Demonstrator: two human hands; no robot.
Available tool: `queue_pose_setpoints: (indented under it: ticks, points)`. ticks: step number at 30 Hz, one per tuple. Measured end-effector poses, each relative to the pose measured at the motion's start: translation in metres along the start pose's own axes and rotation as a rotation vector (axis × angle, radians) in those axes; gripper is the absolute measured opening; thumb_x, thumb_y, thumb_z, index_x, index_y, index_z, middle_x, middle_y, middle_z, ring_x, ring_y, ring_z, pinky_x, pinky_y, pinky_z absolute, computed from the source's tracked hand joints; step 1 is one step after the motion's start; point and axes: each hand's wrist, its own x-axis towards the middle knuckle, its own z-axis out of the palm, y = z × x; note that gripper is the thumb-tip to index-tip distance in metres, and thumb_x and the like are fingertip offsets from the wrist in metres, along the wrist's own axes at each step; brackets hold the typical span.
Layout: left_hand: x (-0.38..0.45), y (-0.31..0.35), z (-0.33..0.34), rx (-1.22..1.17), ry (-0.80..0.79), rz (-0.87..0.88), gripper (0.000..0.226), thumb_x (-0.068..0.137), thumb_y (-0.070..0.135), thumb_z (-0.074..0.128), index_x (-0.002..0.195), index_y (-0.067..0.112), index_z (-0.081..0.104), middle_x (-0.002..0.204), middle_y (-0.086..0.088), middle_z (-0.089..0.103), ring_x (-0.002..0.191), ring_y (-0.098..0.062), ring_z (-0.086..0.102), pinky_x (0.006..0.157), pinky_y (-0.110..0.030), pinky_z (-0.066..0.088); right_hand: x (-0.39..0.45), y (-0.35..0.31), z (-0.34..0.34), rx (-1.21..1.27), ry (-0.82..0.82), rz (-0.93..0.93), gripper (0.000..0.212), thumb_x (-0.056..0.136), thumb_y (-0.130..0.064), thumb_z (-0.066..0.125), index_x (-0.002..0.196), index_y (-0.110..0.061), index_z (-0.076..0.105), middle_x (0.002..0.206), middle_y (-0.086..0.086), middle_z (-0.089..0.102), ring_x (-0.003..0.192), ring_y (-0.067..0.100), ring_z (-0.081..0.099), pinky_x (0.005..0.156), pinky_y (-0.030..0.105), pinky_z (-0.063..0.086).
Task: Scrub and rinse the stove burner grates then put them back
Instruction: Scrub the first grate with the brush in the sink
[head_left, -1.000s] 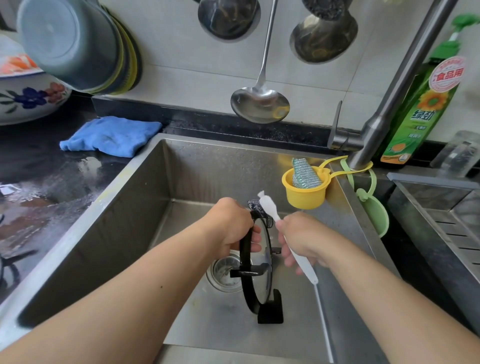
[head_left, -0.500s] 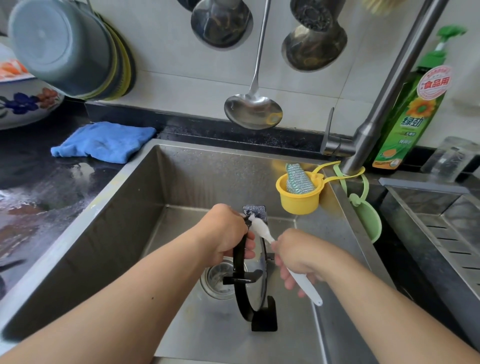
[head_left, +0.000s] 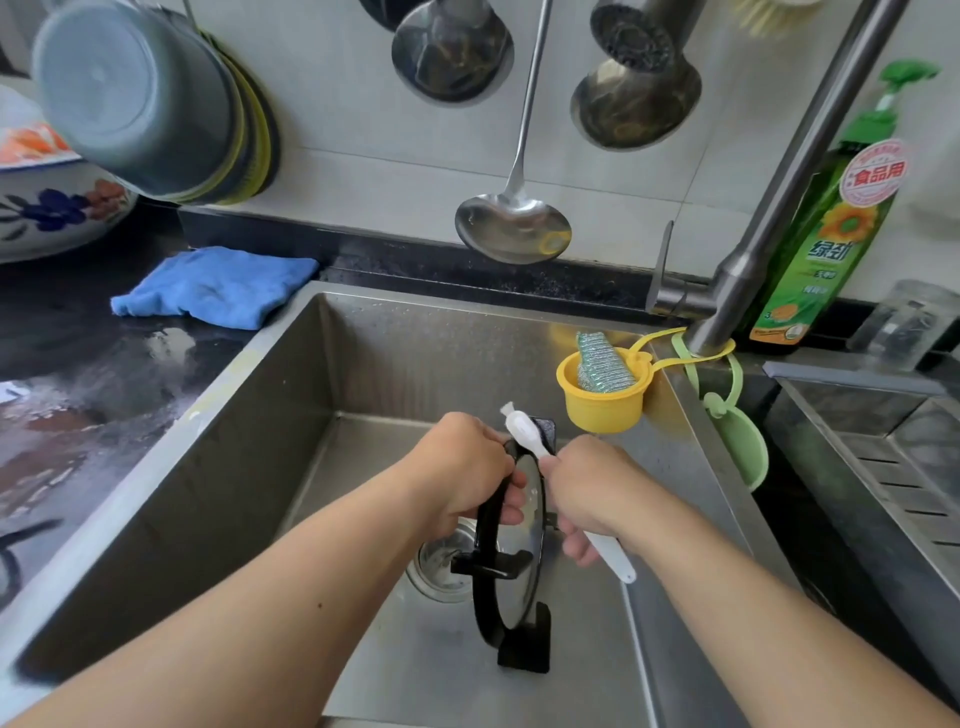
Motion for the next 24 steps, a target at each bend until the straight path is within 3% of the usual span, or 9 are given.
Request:
queue_pose_setpoints:
  ticks: [2, 4, 9, 12, 16, 21, 24]
  points:
    - [-0.003, -0.001, 0.002, 0.007, -0.044, 0.003, 0.024, 0.1, -0.006, 0.045, 0.113, -0.006, 0.065, 0.08, -0.015, 0.063, 0.062, -0.024, 0.059, 0.069, -0.041, 0.064, 0.002, -0.006, 0.002, -0.044, 0.086, -0.105, 0.031, 0.104, -0.034, 0.049, 0.089, -0.009, 0.059, 0.053, 0.015, 0.062, 0.041, 0.026, 0.062, 0.056, 0.034, 0.059]
    - [-0.004, 0.0, 0.004, 0.017, -0.065, 0.003, 0.024, 0.101, -0.006, 0.046, 0.112, -0.005, 0.066, 0.081, -0.015, 0.063, 0.063, -0.024, 0.059, 0.069, -0.039, 0.063, 0.0, -0.006, -0.004, -0.11, 0.181, -0.18, 0.036, 0.103, -0.039, 0.048, 0.081, -0.012, 0.056, 0.044, 0.009, 0.059, 0.03, 0.022, 0.055, 0.043, 0.021, 0.047]
    - [-0.001, 0.0, 0.001, 0.01, 0.018, -0.028, 0.019, 0.102, -0.006, 0.043, 0.116, -0.009, 0.057, 0.081, -0.02, 0.064, 0.059, -0.026, 0.059, 0.063, -0.039, 0.061, -0.004, 0.018, -0.016, -0.162, 0.221, -0.149, 0.026, 0.101, -0.04, 0.05, 0.092, -0.018, 0.059, 0.064, 0.013, 0.066, 0.043, 0.028, 0.066, 0.046, 0.035, 0.058]
    - [-0.004, 0.001, -0.001, 0.001, 0.035, -0.047, 0.016, 0.103, -0.007, 0.042, 0.111, -0.007, 0.056, 0.081, -0.02, 0.062, 0.058, -0.026, 0.057, 0.057, -0.036, 0.06, -0.011, 0.023, -0.021, -0.174, 0.22, -0.128, 0.027, 0.102, -0.04, 0.048, 0.099, -0.016, 0.059, 0.071, 0.013, 0.066, 0.037, 0.023, 0.06, 0.04, 0.027, 0.051]
    - [-0.004, 0.001, 0.0, -0.009, 0.018, -0.032, 0.015, 0.103, -0.006, 0.044, 0.104, -0.005, 0.059, 0.08, -0.019, 0.063, 0.059, -0.025, 0.059, 0.059, -0.037, 0.062, -0.008, 0.004, -0.009, -0.235, 0.125, -0.107, 0.027, 0.103, -0.034, 0.047, 0.114, -0.014, 0.06, 0.059, 0.016, 0.065, 0.033, 0.023, 0.058, 0.042, 0.023, 0.047]
    - [-0.002, 0.001, 0.001, 0.001, 0.081, -0.025, 0.015, 0.101, -0.007, 0.045, 0.103, -0.007, 0.06, 0.081, -0.021, 0.065, 0.061, -0.027, 0.061, 0.059, -0.037, 0.062, -0.003, 0.009, -0.007, -0.178, 0.059, -0.066, 0.031, 0.104, -0.033, 0.045, 0.109, -0.007, 0.061, 0.066, 0.017, 0.069, 0.048, 0.029, 0.066, 0.058, 0.034, 0.059]
    - [-0.002, 0.004, -0.001, -0.017, 0.12, -0.021, 0.018, 0.101, -0.008, 0.045, 0.09, -0.002, 0.058, 0.081, -0.022, 0.065, 0.06, -0.027, 0.061, 0.059, -0.038, 0.062, -0.013, 0.025, -0.012, -0.08, -0.018, 0.004, 0.034, 0.104, -0.032, 0.044, 0.104, -0.002, 0.061, 0.069, 0.016, 0.064, 0.049, 0.028, 0.06, 0.061, 0.037, 0.055]
